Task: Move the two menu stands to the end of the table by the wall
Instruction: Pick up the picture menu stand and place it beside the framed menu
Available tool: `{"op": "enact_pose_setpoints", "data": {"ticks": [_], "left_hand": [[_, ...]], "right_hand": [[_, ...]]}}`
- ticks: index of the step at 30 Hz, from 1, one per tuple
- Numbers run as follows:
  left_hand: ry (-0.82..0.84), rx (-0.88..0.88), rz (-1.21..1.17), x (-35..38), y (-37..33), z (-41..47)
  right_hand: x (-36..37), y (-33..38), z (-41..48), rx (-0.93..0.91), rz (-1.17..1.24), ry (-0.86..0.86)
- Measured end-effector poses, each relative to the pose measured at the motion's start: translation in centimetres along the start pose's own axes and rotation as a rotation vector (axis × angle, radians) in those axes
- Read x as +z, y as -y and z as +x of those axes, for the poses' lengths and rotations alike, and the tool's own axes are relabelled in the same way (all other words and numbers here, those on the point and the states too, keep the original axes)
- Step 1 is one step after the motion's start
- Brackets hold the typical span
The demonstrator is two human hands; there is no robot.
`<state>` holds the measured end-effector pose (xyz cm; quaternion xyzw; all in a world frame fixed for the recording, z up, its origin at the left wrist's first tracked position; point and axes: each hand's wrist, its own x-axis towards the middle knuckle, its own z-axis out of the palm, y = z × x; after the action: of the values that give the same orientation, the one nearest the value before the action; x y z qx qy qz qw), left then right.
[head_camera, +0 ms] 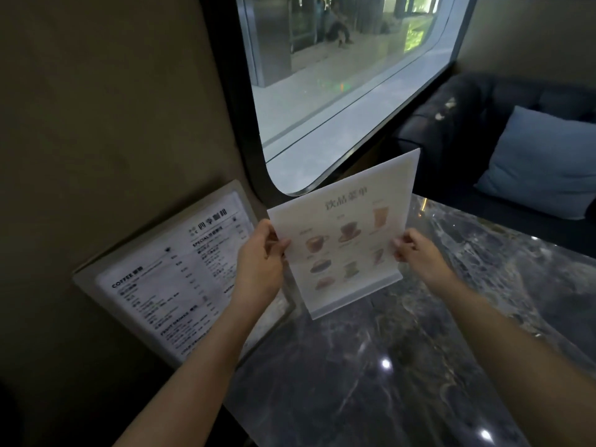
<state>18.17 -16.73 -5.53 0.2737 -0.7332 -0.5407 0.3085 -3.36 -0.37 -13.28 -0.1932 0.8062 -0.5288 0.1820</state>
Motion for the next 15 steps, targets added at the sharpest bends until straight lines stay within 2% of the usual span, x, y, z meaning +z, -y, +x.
{"op": "enact_pose_setpoints", "data": {"ticks": [6,15], "left_hand": [[-0.038,0.006,0.017,-0.6,0.6,0.2],[-0.109,0.023,0.073,-1.3,0.8,1.6]], "right_hand": [[3.0,2.5,2.4,0.098,0.306,0.045],[5.9,6.2,5.3,0.146,0.503,0.224]]}}
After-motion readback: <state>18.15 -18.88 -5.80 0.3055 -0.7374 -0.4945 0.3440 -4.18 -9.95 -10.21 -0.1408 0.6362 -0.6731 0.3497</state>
